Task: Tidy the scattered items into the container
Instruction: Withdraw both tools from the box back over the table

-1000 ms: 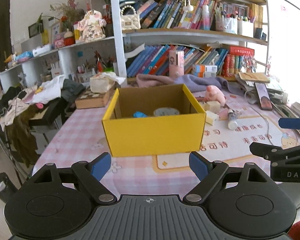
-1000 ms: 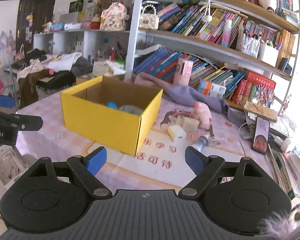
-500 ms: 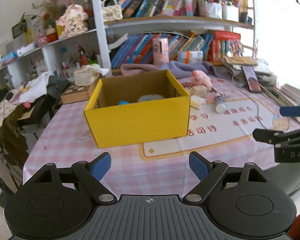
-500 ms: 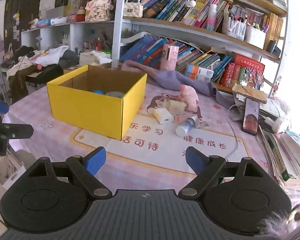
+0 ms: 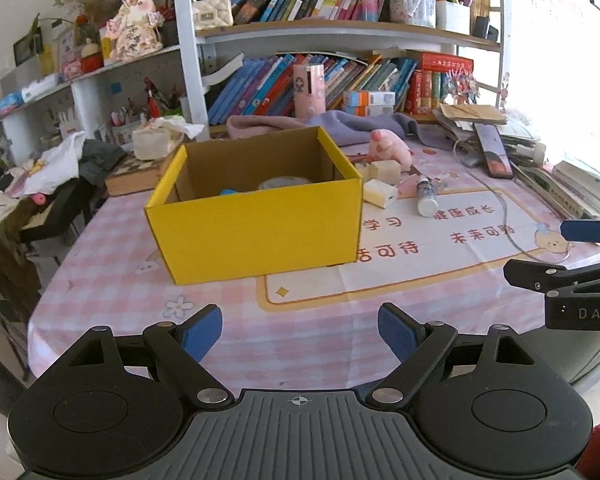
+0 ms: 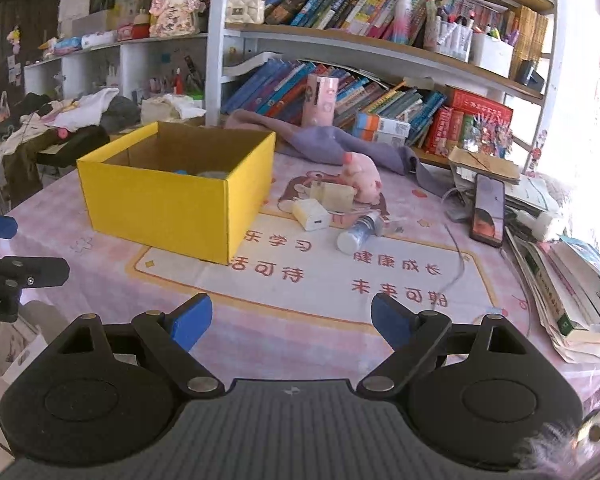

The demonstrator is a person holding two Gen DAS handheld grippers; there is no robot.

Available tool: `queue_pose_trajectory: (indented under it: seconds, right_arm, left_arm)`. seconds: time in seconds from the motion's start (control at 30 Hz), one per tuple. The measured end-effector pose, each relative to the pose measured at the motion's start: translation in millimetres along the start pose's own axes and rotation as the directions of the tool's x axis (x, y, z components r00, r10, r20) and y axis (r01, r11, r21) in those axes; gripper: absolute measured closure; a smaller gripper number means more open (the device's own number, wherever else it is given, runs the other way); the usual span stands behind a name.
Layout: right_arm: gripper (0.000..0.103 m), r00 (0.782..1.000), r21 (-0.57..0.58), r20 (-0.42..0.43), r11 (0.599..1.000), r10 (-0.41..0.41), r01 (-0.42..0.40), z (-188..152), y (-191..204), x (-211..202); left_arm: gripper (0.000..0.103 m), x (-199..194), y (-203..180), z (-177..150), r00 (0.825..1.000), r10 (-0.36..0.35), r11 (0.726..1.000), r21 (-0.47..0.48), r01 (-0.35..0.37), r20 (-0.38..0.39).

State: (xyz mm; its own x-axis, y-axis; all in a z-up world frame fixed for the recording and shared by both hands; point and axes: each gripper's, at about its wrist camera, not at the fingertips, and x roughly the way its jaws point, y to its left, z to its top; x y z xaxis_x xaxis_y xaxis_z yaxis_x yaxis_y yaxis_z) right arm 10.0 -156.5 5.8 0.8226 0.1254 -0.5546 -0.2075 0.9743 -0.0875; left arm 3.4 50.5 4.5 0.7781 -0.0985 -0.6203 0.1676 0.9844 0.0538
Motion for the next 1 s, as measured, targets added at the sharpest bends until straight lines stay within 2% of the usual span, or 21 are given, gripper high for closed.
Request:
queue_pose_trajectory:
  seconds: [0.27,0.63,1.0]
  right_arm:
    - [0.016,0.997,0.032,-0.07,0.999,-0.016,0.018,-3,-9,6]
    - [0.015,0.992,0.027,-0.118,0.998,-0.046,0.05,-7,-18,7]
    - [0.013,0.981,0.07,-0.172,0.992,-0.091,0.105,-12,-42,13]
  left_arm:
    - [0.016,15,-21,-3,0.998,-0.053,0.998,0.012,0.053,-0.046]
    - [0.016,32,-36,-4,0.988,-0.128,0.992,-0.015,0.127,-0.091]
    - [0.016,52,-62,7,0.969,-0.214,0.974,0.044,0.221,-0.122]
